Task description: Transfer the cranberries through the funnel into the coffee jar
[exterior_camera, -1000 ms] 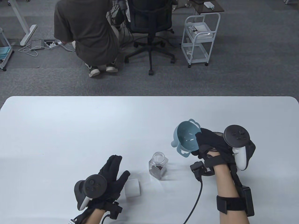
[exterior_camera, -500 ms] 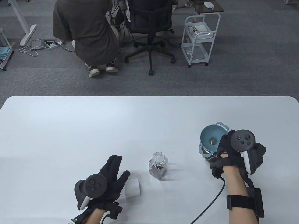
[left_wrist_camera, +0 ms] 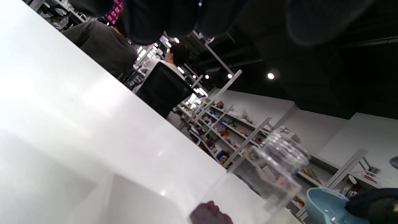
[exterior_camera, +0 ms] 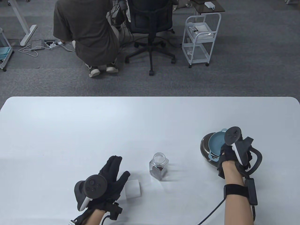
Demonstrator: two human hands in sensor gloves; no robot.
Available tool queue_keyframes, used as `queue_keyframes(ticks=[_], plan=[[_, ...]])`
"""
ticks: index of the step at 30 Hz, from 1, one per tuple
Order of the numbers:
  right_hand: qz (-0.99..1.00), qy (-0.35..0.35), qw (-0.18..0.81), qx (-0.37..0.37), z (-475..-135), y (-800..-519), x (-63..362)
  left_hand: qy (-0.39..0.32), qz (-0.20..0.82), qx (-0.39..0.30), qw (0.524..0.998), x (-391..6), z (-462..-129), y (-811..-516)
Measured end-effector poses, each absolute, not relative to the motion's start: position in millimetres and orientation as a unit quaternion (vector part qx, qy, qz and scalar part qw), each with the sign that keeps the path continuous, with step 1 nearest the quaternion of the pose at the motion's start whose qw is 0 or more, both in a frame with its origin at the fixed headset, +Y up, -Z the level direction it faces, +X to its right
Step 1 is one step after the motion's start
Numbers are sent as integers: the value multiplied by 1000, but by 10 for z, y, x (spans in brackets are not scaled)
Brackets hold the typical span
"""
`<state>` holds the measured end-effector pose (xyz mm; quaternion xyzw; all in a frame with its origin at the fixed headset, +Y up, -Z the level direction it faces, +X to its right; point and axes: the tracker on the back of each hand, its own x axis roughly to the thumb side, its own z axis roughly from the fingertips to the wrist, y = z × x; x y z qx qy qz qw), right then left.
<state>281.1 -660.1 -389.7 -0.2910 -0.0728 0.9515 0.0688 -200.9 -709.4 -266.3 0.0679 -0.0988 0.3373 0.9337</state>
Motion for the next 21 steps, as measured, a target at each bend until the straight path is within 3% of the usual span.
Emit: queue_keyframes(ticks=[10,21], plan=[[953,-27,21,-300,-4037,-6836,2808,-101,336,66,934,-2006,-2667,-7096],[960,-19,21,-279,-4041,-6848,2747,-102,337,65,934,-2001,-2670,-7101]])
